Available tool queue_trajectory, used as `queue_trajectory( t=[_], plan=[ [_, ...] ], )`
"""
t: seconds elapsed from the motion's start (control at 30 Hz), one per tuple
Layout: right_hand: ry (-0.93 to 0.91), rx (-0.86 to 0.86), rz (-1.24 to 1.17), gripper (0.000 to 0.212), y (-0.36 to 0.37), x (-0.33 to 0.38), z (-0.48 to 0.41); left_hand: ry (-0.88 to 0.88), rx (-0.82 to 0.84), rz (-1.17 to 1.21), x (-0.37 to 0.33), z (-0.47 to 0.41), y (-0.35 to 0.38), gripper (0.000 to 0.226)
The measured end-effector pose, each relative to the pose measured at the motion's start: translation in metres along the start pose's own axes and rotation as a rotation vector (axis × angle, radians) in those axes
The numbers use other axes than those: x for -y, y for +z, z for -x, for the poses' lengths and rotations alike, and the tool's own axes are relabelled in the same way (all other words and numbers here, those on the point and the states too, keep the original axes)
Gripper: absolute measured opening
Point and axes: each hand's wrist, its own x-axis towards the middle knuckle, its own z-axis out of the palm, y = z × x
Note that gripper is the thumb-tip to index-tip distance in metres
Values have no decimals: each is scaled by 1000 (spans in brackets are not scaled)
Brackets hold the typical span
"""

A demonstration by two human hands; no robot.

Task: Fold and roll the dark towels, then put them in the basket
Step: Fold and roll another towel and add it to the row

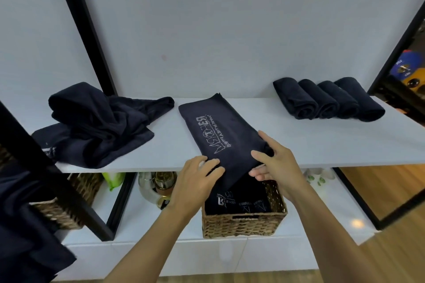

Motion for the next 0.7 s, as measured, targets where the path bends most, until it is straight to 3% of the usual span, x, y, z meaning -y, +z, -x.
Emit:
queue_trajectory(
  t=[0.07, 0.23, 0.3, 0.37, 0.43, 0.5, 0.57, 0.63, 0.7],
  plan=[
    [-26, 14, 36, 59, -6, 0, 3, -45, -19, 97, 4, -4, -8, 17],
    [-132, 175, 174, 40, -24, 2, 6, -490, 16, 549, 4, -6, -42, 18],
    [-136, 241, 315, 38, -27, 3, 5, -721, 39, 884, 2, -12, -52, 20],
    [-198, 234, 539, 38, -29, 5, 1, -806, 39, 1060, 9, -14, -54, 24],
    [-370, 168, 878, 29, -30, 6, -6, -795, 66, 1053, 14, -14, -55, 30],
    [-545, 147, 1070, 17, -30, 8, -13, -769, 92, 992, 13, -13, -53, 34],
    [-639, 197, 1032, 13, -32, 9, -22, -774, 81, 932, 11, -14, -51, 23],
    [-600, 287, 885, 10, -35, 13, -31, -813, 61, 925, 11, -18, -51, 4],
    [-478, 368, 754, 5, -33, 18, -40, -853, 37, 921, 14, -21, -49, 18]
  ],
)
